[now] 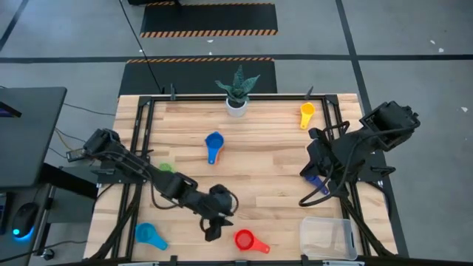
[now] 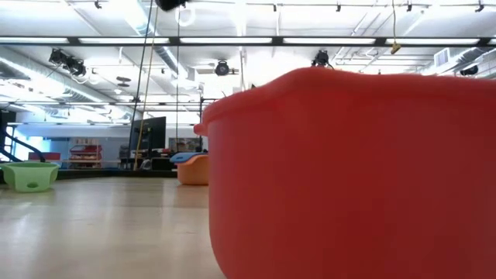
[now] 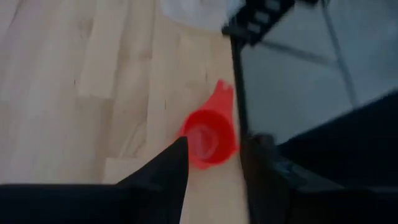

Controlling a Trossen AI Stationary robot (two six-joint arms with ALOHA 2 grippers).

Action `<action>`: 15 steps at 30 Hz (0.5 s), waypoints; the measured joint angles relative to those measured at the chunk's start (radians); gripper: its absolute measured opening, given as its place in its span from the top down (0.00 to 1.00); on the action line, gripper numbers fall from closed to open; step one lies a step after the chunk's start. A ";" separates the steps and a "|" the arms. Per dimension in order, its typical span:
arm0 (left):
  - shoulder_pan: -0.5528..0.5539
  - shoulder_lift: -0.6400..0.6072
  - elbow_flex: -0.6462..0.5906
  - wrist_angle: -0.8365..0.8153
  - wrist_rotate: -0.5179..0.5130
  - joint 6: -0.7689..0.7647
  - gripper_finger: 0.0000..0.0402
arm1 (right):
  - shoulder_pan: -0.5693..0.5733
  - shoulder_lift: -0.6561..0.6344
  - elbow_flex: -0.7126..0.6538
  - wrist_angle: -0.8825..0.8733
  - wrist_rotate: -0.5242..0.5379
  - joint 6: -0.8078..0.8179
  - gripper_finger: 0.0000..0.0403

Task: Nest measuring cups in basket
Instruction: Stack the red measuring cup on top of the light blue measuring cup

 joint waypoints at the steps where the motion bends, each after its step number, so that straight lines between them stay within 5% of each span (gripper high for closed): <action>1: 0.000 0.014 0.000 0.002 0.000 0.035 0.62 | 0.000 0.000 -0.006 0.000 0.002 0.009 0.99; 15: 0.024 0.227 0.000 0.075 0.054 -0.022 0.62 | -0.001 0.001 -0.032 0.000 0.052 0.042 0.99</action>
